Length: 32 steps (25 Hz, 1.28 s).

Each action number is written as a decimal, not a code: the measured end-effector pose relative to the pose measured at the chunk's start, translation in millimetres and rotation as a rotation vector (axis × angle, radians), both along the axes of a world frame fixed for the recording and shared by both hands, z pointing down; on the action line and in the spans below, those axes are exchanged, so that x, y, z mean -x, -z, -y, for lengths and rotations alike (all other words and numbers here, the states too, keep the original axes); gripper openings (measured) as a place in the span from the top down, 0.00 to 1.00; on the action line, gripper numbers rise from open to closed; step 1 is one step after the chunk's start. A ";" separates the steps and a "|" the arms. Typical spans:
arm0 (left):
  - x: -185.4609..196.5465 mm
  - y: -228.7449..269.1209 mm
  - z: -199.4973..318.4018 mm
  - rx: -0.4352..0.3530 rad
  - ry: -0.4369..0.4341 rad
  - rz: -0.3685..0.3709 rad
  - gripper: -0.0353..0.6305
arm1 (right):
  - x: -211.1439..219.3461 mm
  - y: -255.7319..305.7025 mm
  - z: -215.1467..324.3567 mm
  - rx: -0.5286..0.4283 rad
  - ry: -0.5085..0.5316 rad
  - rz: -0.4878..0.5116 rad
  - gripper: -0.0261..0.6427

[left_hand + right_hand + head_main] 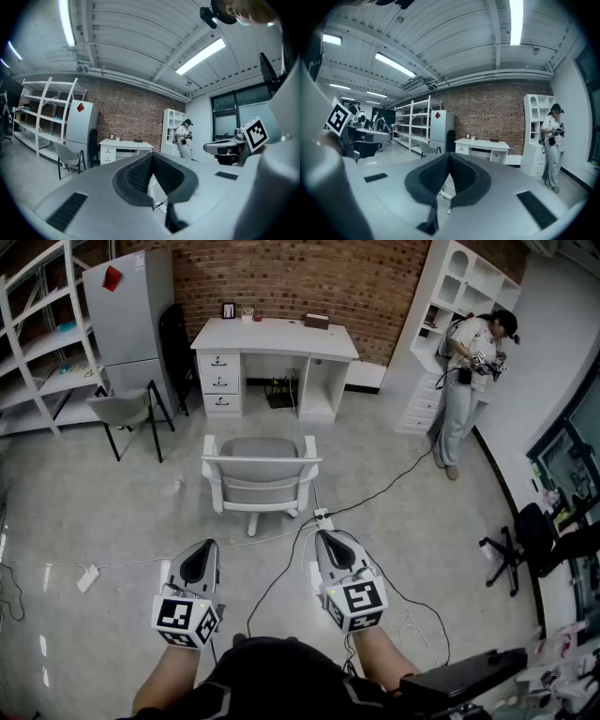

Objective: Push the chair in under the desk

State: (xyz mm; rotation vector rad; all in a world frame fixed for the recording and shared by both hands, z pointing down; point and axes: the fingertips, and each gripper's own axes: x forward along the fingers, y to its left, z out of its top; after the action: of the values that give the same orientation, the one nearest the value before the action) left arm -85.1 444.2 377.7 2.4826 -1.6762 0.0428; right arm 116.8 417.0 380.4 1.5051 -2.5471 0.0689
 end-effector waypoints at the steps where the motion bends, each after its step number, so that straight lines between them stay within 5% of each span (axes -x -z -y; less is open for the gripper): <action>1: 0.6 0.4 -1.7 0.000 0.001 -0.001 0.94 | 0.2 0.1 -2.1 0.001 0.000 0.002 0.95; 20: 4.0 1.1 -10.4 0.015 -0.006 0.000 0.94 | 2.1 3.6 -10.1 0.009 -0.020 0.029 0.95; 32: 41.8 -6.2 -5.3 0.017 -0.013 0.009 0.94 | 40.4 2.9 -8.1 0.006 -0.023 0.006 0.95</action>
State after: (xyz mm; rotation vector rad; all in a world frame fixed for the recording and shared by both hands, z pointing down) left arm -126.8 449.5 383.8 2.4846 -1.6566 0.0688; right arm 76.4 425.1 377.5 1.5347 -2.5325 0.0837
